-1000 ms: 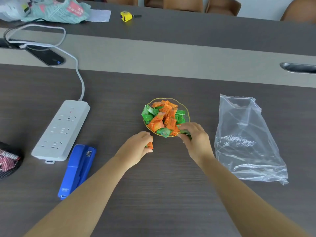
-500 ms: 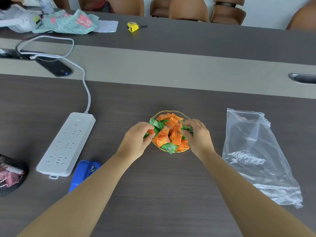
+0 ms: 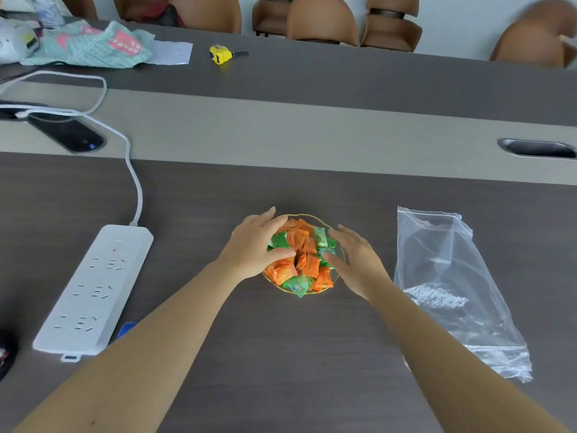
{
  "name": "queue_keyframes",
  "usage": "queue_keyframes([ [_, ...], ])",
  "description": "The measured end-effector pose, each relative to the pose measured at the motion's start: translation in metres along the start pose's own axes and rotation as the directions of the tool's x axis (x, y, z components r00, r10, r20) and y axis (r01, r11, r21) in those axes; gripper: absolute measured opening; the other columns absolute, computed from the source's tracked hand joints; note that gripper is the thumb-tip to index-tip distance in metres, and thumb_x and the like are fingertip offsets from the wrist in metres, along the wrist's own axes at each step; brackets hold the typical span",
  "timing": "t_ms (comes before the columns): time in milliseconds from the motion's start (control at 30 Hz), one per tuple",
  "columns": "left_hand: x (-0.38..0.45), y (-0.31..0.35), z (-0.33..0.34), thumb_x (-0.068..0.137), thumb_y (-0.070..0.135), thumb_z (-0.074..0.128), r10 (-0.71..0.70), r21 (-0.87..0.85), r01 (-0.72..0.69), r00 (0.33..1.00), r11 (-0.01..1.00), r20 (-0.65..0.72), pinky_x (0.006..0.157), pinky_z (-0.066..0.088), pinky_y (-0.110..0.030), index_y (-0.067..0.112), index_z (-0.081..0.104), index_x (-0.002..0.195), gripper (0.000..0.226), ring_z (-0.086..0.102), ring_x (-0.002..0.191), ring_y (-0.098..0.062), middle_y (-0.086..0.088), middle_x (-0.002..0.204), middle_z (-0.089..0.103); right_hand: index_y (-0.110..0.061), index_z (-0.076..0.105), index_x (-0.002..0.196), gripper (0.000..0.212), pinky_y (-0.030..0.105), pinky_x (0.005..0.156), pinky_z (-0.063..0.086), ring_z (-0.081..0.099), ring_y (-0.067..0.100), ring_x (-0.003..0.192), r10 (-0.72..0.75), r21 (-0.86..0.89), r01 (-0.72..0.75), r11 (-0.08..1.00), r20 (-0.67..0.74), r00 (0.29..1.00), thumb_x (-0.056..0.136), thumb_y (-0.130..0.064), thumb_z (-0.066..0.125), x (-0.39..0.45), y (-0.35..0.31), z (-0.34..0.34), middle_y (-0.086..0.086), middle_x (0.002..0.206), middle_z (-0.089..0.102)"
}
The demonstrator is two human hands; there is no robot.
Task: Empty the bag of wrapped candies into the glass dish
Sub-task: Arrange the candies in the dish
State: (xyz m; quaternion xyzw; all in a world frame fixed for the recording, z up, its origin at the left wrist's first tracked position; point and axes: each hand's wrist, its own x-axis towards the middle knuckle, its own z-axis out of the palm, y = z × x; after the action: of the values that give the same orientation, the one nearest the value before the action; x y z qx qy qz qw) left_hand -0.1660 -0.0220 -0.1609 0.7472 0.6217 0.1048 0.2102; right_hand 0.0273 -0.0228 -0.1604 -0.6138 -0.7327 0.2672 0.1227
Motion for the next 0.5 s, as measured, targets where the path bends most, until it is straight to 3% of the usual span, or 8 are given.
queue_keyframes([
  [100,-0.02,-0.012,0.001,0.071,0.043,0.067,-0.081,-0.136,0.081,0.997,0.987,0.008,0.115,0.021,-0.045,0.015,0.018,0.143,0.091,0.019,0.142,-0.025,-0.006,0.155,0.019,-0.014,0.033,0.136,0.052,0.033,0.109,0.026,0.03,0.023,0.135,0.073,0.033,-0.073,0.997,-0.002,0.997,0.087,-0.02,0.05,-0.015,0.009,-0.003,0.008,0.146,0.036],
  [200,-0.037,-0.02,0.01,0.068,0.042,0.071,-0.175,-0.147,0.184,0.982,0.972,0.075,0.115,0.021,-0.045,0.012,0.012,0.144,0.1,0.018,0.142,-0.025,-0.006,0.155,0.02,-0.013,0.024,0.14,0.064,0.034,0.111,0.024,0.025,0.023,0.138,0.144,0.0,-0.145,0.989,0.069,0.987,0.085,-0.024,0.055,-0.026,0.017,0.001,0.007,0.149,0.03],
  [300,-0.039,-0.018,0.02,0.069,0.039,0.071,-0.205,-0.195,0.222,0.973,0.955,0.104,0.112,0.024,-0.044,0.012,0.014,0.143,0.097,0.025,0.139,-0.026,-0.007,0.151,0.031,-0.016,0.02,0.141,0.076,0.038,0.112,0.024,0.021,0.022,0.139,0.158,-0.02,-0.156,0.987,0.125,0.98,0.079,-0.034,0.061,-0.027,0.019,0.01,0.005,0.15,0.03],
  [400,-0.031,-0.019,0.029,0.066,0.043,0.072,-0.169,-0.24,0.175,0.985,0.955,0.046,0.107,0.034,-0.045,0.017,0.026,0.139,0.09,0.04,0.129,-0.025,-0.003,0.138,0.049,-0.018,0.024,0.14,0.077,0.041,0.112,0.025,0.025,0.022,0.137,0.132,-0.028,-0.129,0.991,0.104,0.986,0.077,-0.038,0.063,-0.019,0.022,0.016,0.004,0.147,0.035],
  [500,-0.019,-0.021,0.033,0.067,0.043,0.071,-0.182,-0.218,0.182,0.983,0.959,0.02,0.106,0.033,-0.043,0.016,0.023,0.14,0.091,0.04,0.129,-0.025,-0.003,0.139,0.047,-0.018,0.024,0.14,0.075,0.042,0.112,0.026,0.026,0.022,0.136,0.101,-0.025,-0.099,0.995,0.083,0.991,0.078,-0.04,0.061,-0.007,0.027,0.017,0.004,0.146,0.037],
])
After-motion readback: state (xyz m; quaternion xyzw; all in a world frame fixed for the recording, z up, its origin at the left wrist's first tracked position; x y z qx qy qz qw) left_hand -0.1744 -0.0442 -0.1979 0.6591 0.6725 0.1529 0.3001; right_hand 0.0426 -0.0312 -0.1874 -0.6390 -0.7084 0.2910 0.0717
